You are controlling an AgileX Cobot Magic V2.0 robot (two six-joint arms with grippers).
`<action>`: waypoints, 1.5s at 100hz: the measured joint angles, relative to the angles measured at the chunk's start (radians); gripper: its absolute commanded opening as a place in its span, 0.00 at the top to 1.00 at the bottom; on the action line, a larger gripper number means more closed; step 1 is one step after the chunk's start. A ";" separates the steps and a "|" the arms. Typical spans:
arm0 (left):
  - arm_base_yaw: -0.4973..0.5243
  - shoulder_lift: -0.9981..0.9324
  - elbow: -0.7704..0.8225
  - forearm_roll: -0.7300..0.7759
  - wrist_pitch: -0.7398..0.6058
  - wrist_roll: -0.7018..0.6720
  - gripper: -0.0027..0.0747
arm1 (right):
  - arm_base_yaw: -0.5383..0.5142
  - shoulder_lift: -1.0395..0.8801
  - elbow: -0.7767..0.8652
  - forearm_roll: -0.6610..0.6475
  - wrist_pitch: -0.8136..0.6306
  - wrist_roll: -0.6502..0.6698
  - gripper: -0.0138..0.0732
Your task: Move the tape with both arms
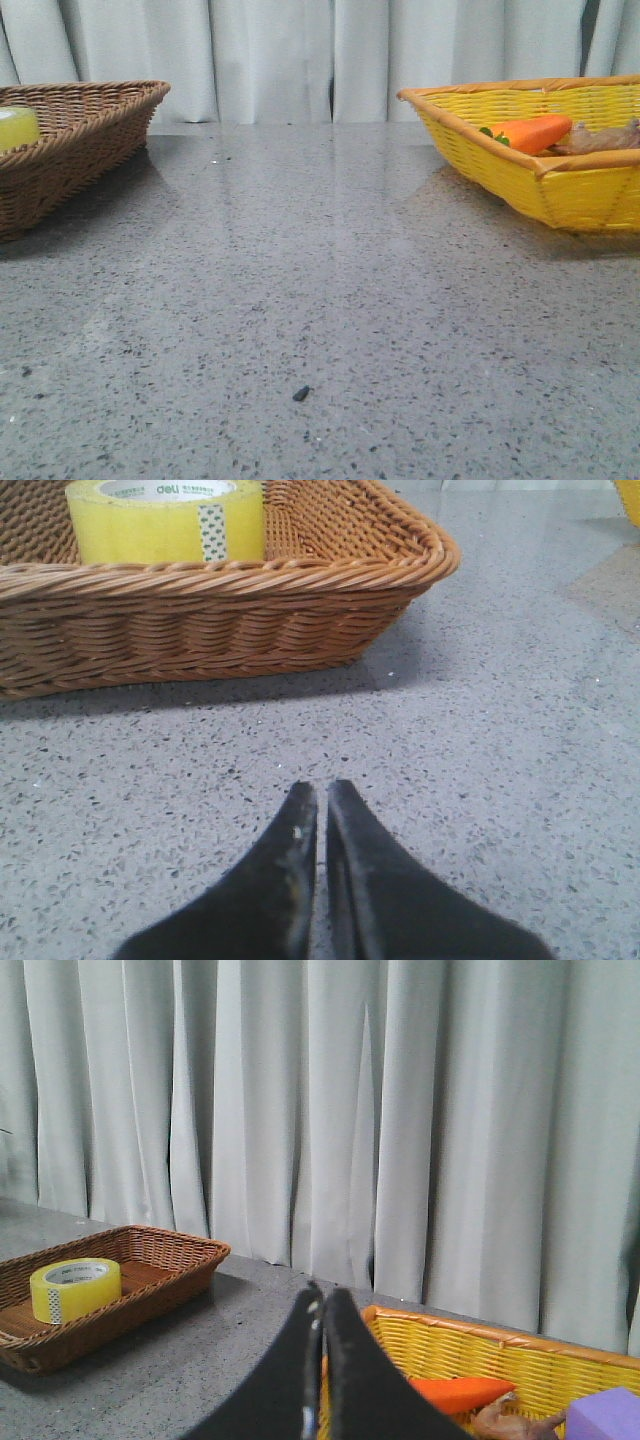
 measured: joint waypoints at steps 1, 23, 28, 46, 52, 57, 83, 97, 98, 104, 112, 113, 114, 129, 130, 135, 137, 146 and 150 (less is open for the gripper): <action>0.000 0.000 0.000 0.000 0.000 0.000 0.99 | 0.000 0.000 0.000 0.000 0.000 0.000 0.92; 0.000 0.000 0.000 0.000 0.000 0.000 0.99 | -0.016 0.000 0.025 -0.046 0.058 0.000 0.92; 0.000 0.000 0.000 0.000 0.000 0.000 0.99 | -0.037 0.000 0.050 -0.059 0.062 0.000 0.92; 0.000 0.000 0.000 0.000 0.000 0.000 0.99 | -0.169 0.000 0.208 -0.068 -0.057 0.000 0.92; 0.000 0.000 0.000 0.000 0.001 0.000 0.99 | -0.230 0.004 0.267 -0.069 -0.153 0.000 0.92; 0.000 0.000 0.000 0.000 0.001 0.000 0.99 | -0.282 0.011 0.323 -0.064 -0.231 0.000 0.92; 0.000 0.000 0.000 0.000 0.001 0.000 0.99 | -0.547 0.017 0.570 0.103 -0.489 0.000 0.92; 0.000 0.000 0.000 0.000 0.001 0.000 0.99 | -0.640 0.017 0.673 0.167 -0.503 0.000 0.92; 0.000 0.000 0.000 0.000 0.001 0.000 0.99 | -0.643 0.017 0.677 0.172 -0.503 0.000 0.92; 0.000 0.000 0.000 0.000 0.001 0.000 0.99 | -0.667 0.014 0.685 0.185 -0.491 0.000 0.92; 0.000 0.000 0.000 0.000 0.001 0.000 0.99 | -0.679 -0.019 0.683 0.195 -0.464 0.000 0.92; 0.000 0.000 0.000 0.000 0.001 0.000 0.99 | -0.681 -0.025 0.683 0.195 -0.460 0.000 0.92; 0.000 0.000 0.000 0.000 0.001 0.000 0.99 | -0.680 -0.029 0.683 0.195 -0.455 0.000 0.92; 0.000 0.000 0.000 0.000 0.002 0.000 0.99 | -0.682 -0.055 0.683 0.201 -0.346 0.000 0.92; 0.000 0.000 0.000 0.000 0.002 0.000 0.99 | -0.682 -0.057 0.683 0.201 -0.341 0.000 0.92; 0.000 0.000 0.000 0.000 0.002 0.000 0.99 | -0.682 -0.057 0.683 0.202 -0.308 0.000 0.92; 0.000 0.000 0.000 0.000 0.002 0.000 0.99 | -0.684 -0.059 0.683 0.202 -0.295 0.000 0.92; 0.000 0.000 0.000 0.000 0.002 0.000 0.99 | -0.686 -0.059 0.683 0.202 -0.250 0.000 0.92; 0.000 0.000 0.000 0.000 0.002 0.000 0.99 | -0.686 -0.059 0.683 0.202 -0.241 0.000 0.92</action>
